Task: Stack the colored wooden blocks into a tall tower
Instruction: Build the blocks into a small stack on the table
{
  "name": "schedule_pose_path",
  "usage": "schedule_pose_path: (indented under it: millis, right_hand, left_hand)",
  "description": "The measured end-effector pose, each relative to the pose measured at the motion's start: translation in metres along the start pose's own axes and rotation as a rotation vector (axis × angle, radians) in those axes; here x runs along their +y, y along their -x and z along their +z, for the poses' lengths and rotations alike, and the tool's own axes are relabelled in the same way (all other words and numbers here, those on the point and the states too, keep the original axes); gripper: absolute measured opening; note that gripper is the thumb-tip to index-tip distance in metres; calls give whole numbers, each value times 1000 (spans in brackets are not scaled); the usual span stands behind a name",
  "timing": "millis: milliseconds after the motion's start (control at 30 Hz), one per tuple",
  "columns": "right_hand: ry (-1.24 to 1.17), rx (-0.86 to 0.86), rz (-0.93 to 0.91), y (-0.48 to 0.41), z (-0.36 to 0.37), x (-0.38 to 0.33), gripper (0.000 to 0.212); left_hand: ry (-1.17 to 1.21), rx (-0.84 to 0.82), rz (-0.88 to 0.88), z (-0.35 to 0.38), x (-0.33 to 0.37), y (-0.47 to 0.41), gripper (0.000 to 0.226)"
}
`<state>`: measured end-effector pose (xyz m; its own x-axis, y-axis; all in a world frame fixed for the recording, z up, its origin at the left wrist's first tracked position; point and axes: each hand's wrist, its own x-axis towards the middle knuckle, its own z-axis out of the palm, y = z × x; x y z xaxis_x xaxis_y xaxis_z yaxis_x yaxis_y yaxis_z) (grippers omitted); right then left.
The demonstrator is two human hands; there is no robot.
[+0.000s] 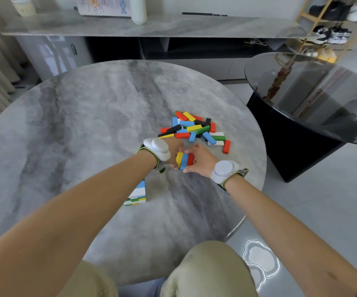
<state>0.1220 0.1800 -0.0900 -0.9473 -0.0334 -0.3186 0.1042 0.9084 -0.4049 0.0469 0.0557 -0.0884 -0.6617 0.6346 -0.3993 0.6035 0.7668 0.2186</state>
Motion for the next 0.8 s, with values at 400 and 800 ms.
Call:
schedule_pose_path:
  millis: [400,800]
  right_hand:
    - [-55,67,36,-3,7,6,69]
    - [-58,104,40,-3,6,13,61]
  left_hand:
    - [16,47,7,4,-1,-6,68]
    - [57,71,-1,8,1,-8,63]
